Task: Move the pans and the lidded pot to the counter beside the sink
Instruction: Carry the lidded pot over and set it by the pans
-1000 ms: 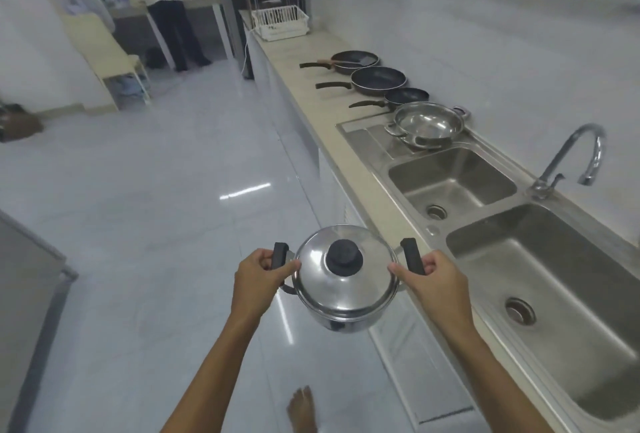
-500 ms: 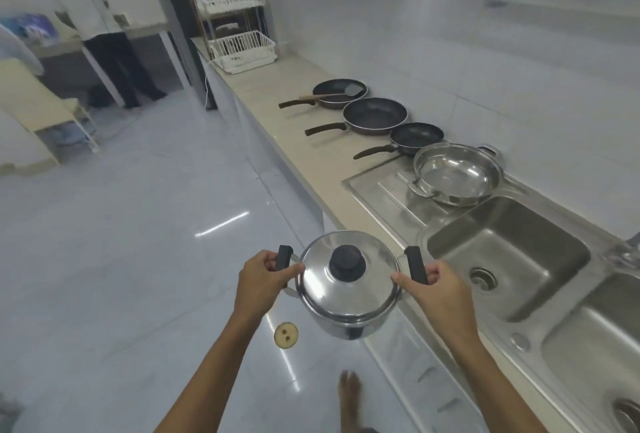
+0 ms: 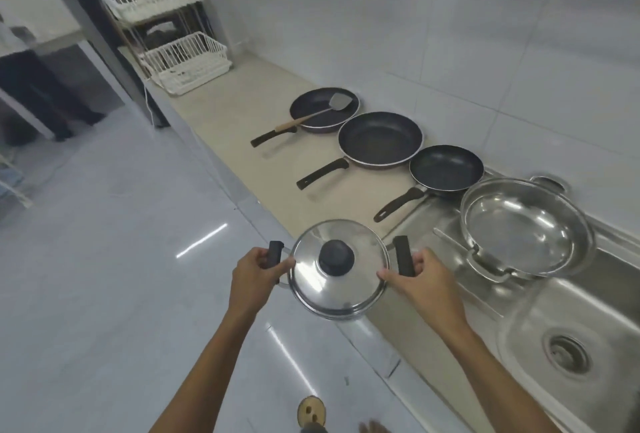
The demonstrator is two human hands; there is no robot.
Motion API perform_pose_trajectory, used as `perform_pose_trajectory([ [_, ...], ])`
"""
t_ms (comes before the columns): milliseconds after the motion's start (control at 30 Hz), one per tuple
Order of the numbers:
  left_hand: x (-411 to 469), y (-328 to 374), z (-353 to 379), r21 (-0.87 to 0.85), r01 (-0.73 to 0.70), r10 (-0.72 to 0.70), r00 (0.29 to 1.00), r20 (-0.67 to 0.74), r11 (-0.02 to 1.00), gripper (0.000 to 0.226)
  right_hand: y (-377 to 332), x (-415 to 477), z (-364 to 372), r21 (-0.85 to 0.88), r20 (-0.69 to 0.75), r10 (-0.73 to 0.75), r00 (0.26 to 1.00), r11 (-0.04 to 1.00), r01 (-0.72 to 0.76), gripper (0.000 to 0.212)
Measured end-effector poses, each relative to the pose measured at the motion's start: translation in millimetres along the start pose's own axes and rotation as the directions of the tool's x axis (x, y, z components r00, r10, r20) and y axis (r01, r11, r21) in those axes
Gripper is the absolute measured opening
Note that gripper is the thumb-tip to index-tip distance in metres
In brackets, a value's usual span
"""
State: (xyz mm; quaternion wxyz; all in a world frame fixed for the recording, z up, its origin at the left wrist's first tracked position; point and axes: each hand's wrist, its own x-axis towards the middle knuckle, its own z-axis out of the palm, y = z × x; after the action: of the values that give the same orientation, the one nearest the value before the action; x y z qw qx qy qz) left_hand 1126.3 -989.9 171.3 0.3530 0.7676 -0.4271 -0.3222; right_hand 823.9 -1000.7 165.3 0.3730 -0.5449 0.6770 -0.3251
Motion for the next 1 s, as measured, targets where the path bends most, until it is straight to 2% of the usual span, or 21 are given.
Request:
perform_pose_trajectory([
  [200, 153, 19, 14, 0.054, -0.091, 0.081, 0.984, 0.158, 0.994, 0.044, -19, 76, 59, -0.017, -0.170, 0.130, 0.977, 0.991, -0.135, 0.049],
  [467, 306, 45, 43, 0.092, -0.248, 0.181, 0.874, 0.451, 0.965, 0.043, -46, 129, 128, 0.076, -0.401, 0.365, 0.840, 0.927, -0.367, 0.055],
  [733, 372, 68, 75, 0.088, -0.349, 0.237, 0.780, 0.579, 0.933, 0.036, -66, 150, 153, 0.195, -0.497, 0.479, 0.723, 0.874, -0.445, 0.051],
  [1000, 387, 76, 96, 0.091, -0.385, 0.241, 0.727, 0.642, 0.918, 0.032, -66, 159, 162, 0.284, -0.538, 0.535, 0.651, 0.843, -0.458, 0.050],
])
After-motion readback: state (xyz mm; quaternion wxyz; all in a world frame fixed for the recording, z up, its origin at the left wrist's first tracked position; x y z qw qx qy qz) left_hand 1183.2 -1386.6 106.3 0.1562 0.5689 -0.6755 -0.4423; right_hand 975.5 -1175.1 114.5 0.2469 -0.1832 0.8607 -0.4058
